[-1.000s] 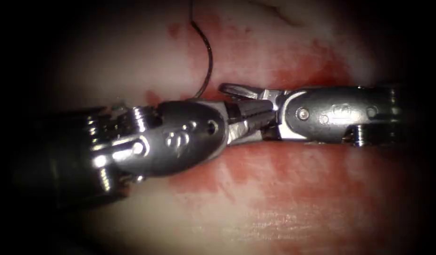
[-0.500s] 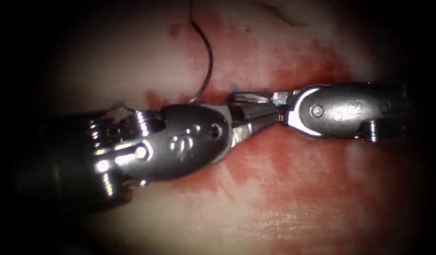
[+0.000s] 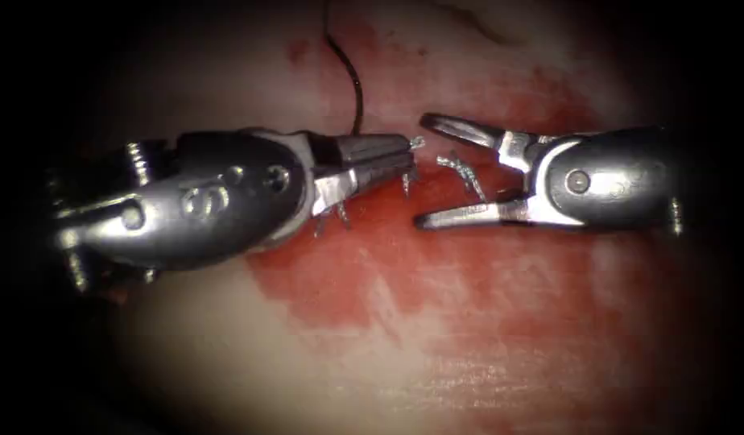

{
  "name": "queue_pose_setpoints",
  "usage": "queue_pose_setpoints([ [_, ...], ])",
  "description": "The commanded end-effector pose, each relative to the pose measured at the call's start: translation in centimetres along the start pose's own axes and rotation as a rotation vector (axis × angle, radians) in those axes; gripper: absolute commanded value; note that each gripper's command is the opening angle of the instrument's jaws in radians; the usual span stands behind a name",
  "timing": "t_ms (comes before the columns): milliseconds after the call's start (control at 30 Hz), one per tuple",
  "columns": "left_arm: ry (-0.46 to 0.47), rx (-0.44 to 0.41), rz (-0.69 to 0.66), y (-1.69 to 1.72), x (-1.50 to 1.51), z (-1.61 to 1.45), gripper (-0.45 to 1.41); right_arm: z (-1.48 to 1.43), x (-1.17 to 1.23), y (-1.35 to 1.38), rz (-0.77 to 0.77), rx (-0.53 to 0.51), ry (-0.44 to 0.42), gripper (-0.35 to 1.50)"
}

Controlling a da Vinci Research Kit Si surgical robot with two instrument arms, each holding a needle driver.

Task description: Wound Closure

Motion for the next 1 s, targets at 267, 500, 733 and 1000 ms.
queue_pose_setpoints([
  [267,-0.005,0.032,-0.019,-0.5,-0.1,-0.33,-0.35,-0.11,0.06,0.08,0.012,0.029,-0.002,1.41],
  [500,-0.02,0.063,-0.147,-0.95,-0.66,-0.49,-0.35,-0.12,0.08,0.09,0.014,0.03,-0.001,1.4],
  [733,-0.058,0.057,-0.238,-1.05,-1.16,-0.3,-0.35,-0.12,0.08,0.09,0.02,0.03,-0.001,1.36],
  [1000,-0.108,0.036,-0.353,-1.08,-1.78,-0.02,0.39,-0.12,0.08,0.07,0.031,0.03,0.0,1.33],
])
